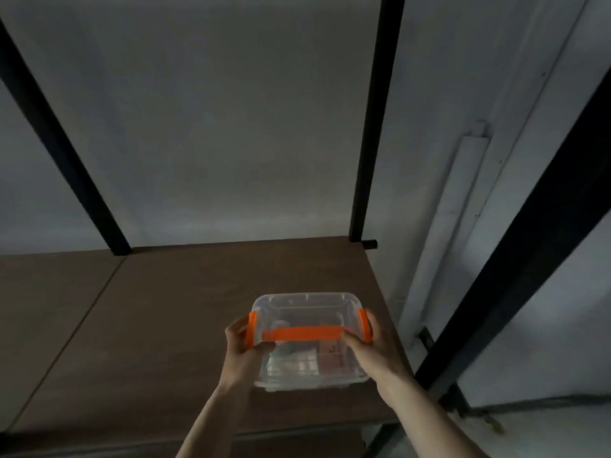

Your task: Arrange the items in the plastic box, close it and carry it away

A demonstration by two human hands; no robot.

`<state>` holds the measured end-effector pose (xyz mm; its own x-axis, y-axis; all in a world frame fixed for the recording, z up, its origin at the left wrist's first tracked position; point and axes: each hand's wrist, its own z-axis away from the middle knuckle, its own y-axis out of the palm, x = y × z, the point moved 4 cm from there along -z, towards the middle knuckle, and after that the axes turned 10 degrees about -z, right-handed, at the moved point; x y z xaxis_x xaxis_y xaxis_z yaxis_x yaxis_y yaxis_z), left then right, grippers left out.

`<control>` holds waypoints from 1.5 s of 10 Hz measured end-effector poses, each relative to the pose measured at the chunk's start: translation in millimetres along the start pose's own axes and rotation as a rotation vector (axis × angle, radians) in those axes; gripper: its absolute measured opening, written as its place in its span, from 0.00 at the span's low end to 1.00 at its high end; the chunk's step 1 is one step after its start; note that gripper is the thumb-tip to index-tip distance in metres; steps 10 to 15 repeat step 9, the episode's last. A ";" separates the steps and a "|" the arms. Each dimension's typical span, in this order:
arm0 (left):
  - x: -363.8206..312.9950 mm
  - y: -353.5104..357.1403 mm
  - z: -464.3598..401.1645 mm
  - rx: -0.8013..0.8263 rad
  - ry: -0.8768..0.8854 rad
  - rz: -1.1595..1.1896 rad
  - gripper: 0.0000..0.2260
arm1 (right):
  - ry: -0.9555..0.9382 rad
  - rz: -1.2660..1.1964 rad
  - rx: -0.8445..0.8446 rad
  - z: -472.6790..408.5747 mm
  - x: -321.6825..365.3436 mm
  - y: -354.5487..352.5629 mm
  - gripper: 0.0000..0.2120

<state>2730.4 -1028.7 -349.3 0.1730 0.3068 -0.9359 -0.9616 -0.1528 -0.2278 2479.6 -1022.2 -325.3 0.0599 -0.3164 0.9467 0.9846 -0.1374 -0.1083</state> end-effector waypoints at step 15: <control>8.3 -6.3 24.7 -0.112 0.085 -0.627 0.20 | -0.249 0.750 0.007 4.4 5.5 -8.7 0.34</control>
